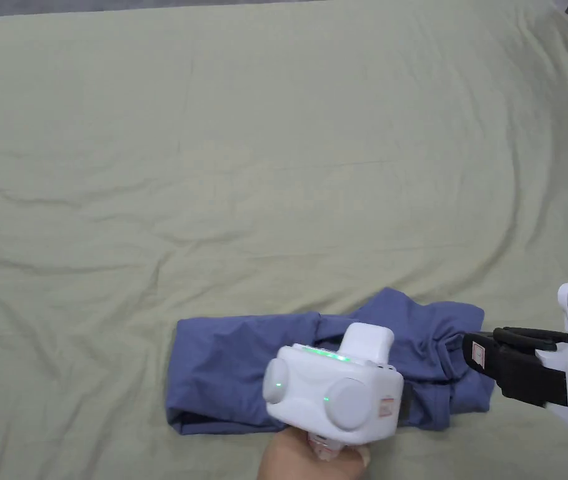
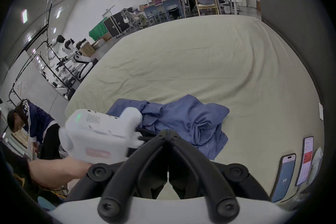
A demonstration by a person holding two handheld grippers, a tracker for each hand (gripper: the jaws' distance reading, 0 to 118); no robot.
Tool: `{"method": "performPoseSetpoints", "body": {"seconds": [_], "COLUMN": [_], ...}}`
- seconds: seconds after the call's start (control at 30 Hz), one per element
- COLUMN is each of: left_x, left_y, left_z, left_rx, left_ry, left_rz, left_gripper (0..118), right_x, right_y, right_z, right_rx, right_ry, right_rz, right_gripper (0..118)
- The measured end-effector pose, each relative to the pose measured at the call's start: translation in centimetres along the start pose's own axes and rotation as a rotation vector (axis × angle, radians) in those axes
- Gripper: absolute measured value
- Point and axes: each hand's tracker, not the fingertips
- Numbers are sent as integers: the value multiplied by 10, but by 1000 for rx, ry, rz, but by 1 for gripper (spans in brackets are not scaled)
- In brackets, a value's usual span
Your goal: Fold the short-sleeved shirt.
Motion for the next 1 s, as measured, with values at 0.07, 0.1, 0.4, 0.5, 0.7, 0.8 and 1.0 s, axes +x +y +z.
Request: {"method": "performPoseSetpoints", "body": {"seconds": [0.07,0.1,0.4,0.5,0.7,0.8,1.0], "left_x": [-11,-20,-177,-201,-233,-235,-241], "left_y": [-1,-1,-15,-27,-21,-25,-31], "left_z": [30,48,157,147,115,107,132], "left_rx": [47,67,261,224,93,136,207], "left_ry": [8,31,74,98,4,-11,11], "left_rz": [9,2,309,444,478,496,519], "left_gripper": [0,0,80,118,105,92,21], "right_x": [-3,-5,-28,-32,-30,-28,-28], "right_y": [2,3,6,3,3,4,5], "right_z": [-1,-3,-29,-33,-31,-29,-30], "right_rx": [1,1,-19,-35,-46,-45,-52], "right_ry": [8,6,70,87,100,93,87], "right_rz": [13,26,56,69,55,48,46], "right_gripper": [2,2,2,2,2,2,2]}}
